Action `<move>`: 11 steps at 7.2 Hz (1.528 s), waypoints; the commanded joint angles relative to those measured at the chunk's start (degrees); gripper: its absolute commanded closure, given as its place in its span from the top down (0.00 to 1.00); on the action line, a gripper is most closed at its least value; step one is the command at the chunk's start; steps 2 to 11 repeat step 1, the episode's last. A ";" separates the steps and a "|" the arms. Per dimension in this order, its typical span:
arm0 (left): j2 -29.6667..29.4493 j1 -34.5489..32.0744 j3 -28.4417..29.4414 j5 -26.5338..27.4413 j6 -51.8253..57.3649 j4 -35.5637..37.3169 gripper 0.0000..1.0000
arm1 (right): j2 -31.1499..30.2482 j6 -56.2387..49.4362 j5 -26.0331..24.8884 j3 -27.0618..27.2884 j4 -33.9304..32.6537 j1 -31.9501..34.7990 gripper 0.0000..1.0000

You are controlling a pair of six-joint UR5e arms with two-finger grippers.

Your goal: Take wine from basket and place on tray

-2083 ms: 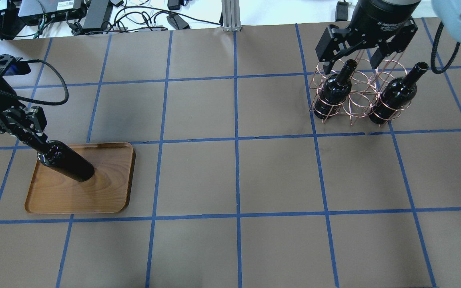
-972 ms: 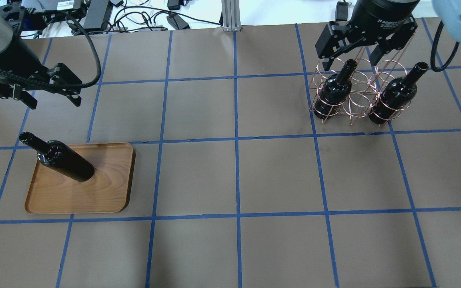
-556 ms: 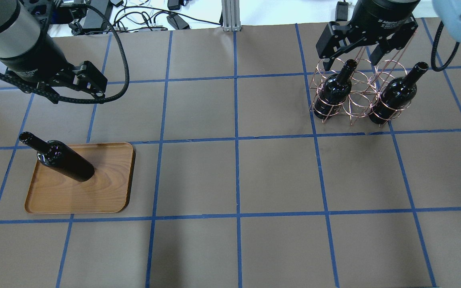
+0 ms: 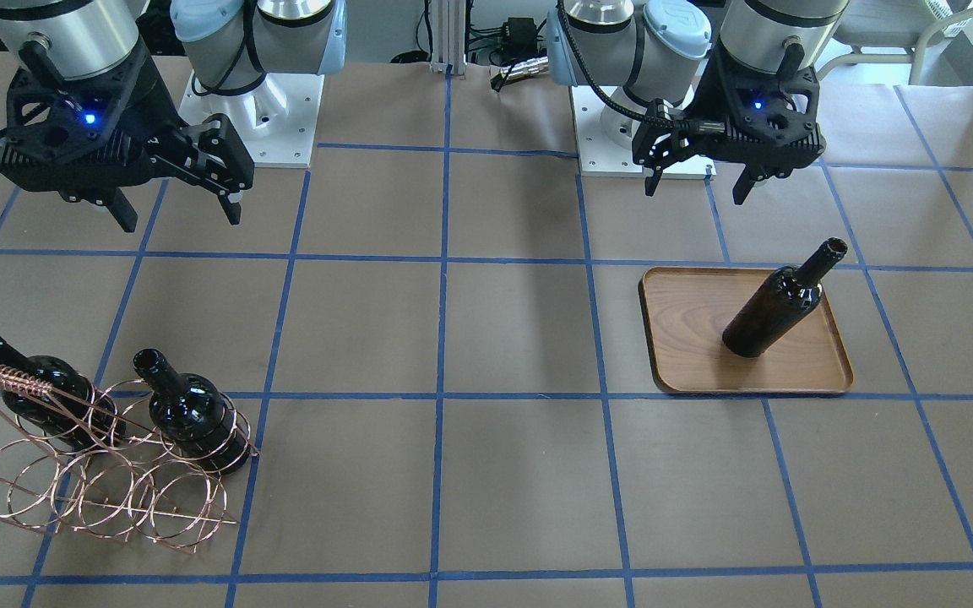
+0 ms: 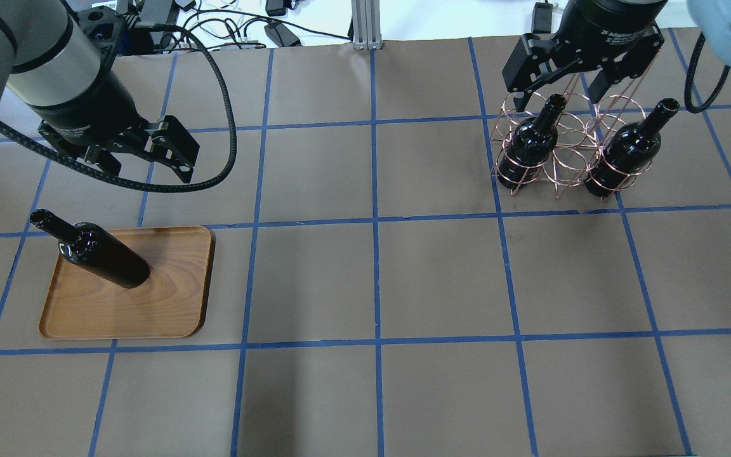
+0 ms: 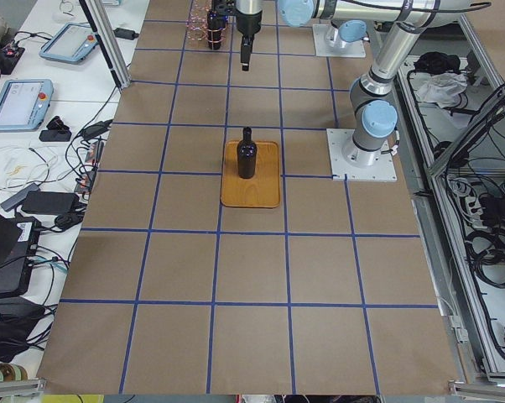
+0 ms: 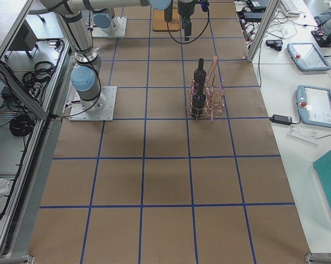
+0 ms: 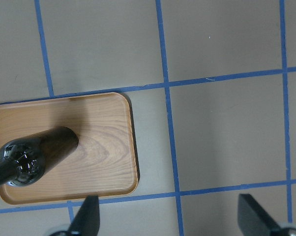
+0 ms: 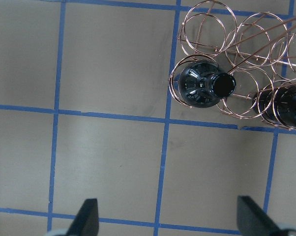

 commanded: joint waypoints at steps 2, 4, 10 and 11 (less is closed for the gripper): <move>0.43 -0.07 0.01 0.00 0.00 -0.59 1.00 | 0.00 0.49 -0.77 0.00 -0.02 -0.01 1.00; 0.43 -0.07 0.01 0.00 0.00 -0.59 1.00 | 0.00 0.49 -0.77 0.00 -0.02 -0.01 1.00; 0.43 -0.07 0.01 0.00 0.00 -0.59 1.00 | 0.00 0.49 -0.77 0.00 -0.02 -0.01 1.00; 0.43 -0.07 0.01 0.00 0.00 -0.59 1.00 | 0.00 0.49 -0.77 0.00 -0.02 -0.01 1.00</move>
